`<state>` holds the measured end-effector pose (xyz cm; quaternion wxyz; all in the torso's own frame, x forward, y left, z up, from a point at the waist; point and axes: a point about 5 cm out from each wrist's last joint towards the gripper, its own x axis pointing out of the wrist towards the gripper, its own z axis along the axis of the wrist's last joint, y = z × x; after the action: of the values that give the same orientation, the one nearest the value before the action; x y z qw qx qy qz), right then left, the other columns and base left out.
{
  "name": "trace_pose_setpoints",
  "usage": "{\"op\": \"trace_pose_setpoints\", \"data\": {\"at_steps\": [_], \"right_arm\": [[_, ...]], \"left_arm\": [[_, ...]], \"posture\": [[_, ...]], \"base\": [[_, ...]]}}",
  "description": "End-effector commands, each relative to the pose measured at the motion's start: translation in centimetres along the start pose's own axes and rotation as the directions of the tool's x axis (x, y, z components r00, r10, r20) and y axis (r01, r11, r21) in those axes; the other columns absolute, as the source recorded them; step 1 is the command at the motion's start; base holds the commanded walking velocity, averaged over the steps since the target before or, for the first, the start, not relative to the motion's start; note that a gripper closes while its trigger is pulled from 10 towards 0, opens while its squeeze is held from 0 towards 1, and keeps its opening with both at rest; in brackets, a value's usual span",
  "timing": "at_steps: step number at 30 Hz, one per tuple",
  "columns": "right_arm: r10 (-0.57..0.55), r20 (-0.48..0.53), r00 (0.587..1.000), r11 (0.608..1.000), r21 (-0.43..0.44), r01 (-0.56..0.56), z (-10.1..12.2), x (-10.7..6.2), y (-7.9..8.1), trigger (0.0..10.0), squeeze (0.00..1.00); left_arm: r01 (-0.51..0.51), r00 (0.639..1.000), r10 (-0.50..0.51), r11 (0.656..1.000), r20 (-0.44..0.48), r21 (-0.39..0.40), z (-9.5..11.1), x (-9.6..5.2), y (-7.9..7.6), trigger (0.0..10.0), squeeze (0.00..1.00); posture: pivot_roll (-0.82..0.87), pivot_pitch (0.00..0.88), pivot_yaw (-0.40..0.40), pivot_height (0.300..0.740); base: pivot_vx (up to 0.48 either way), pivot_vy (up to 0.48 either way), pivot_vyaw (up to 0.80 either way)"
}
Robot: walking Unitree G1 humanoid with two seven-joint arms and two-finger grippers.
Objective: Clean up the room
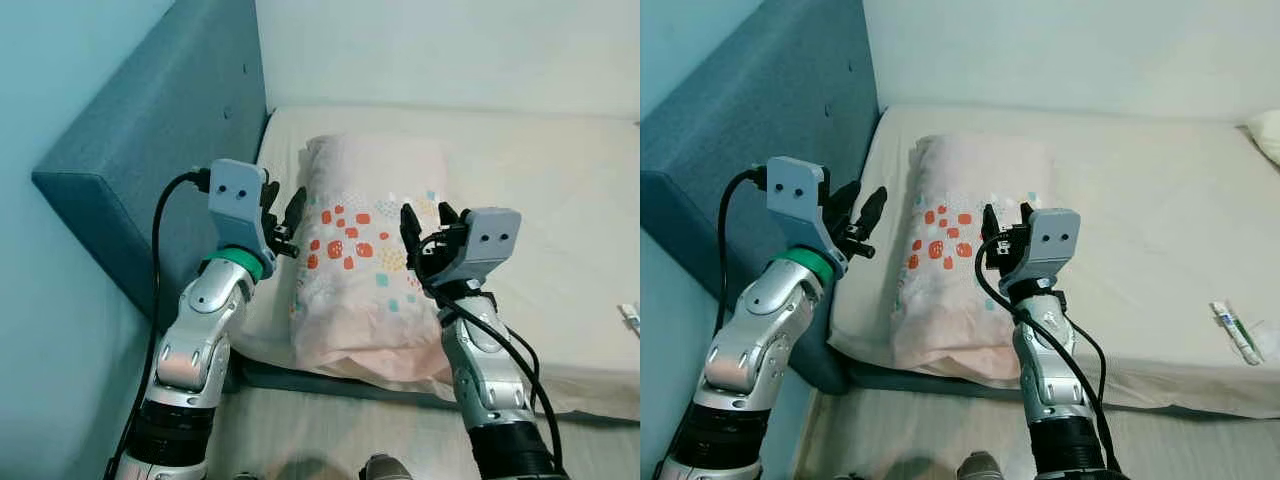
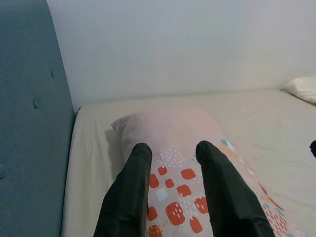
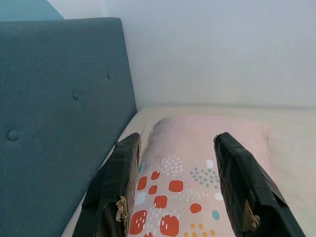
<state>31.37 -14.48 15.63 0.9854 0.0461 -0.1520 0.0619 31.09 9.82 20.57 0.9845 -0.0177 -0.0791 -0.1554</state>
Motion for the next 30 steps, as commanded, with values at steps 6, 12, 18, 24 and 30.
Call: {"op": "trace_pose_setpoints", "data": {"at_steps": [6,12,18,24,30], "right_arm": [[0.003,-0.011,1.0,1.0,0.002,-0.003,-0.35,-0.15,0.08,10.0,0.0],[0.003,-0.014,1.0,1.0,0.004,-0.003,-0.5,-0.22,0.18,10.0,0.0],[0.002,-0.017,1.0,1.0,0.004,-0.002,-0.59,-0.24,0.12,10.0,0.0],[0.001,-0.018,1.0,1.0,0.003,-0.001,-0.61,-0.23,0.11,10.0,0.0],[0.003,-0.02,1.0,1.0,0.002,-0.003,-0.67,-0.23,0.13,10.0,0.0]], "left_arm": [[0.002,1.0,-0.002,1.0,-0.006,0.017,-0.32,-0.08,0.01,10.0,0.0],[0.002,1.0,-0.002,1.0,-0.007,0.016,-0.3,-0.06,0.11,10.0,0.0],[-0.001,1.0,0.002,1.0,-0.021,0.018,-0.48,0.02,0.19,10.0,0.0],[-0.002,1.0,0.002,1.0,-0.015,0.022,-0.43,0.04,0.14,10.0,0.0],[-0.002,1.0,0.002,1.0,-0.015,0.021,-0.43,0.07,0.2,10.0,0.0]], "posture": [[-0.08,0.054,0.046,0.71],[-0.08,0.055,0.048,0.71],[-0.08,0.055,0.048,0.71],[-0.08,0.055,0.049,0.71],[-0.08,0.055,0.05,0.71]], "base": [[0.0,-0.333,0.0],[0.0,-0.48,0.0],[0.0,-0.205,0.0],[0.0,-0.371,0.0],[0.0,-0.48,0.0]]}}
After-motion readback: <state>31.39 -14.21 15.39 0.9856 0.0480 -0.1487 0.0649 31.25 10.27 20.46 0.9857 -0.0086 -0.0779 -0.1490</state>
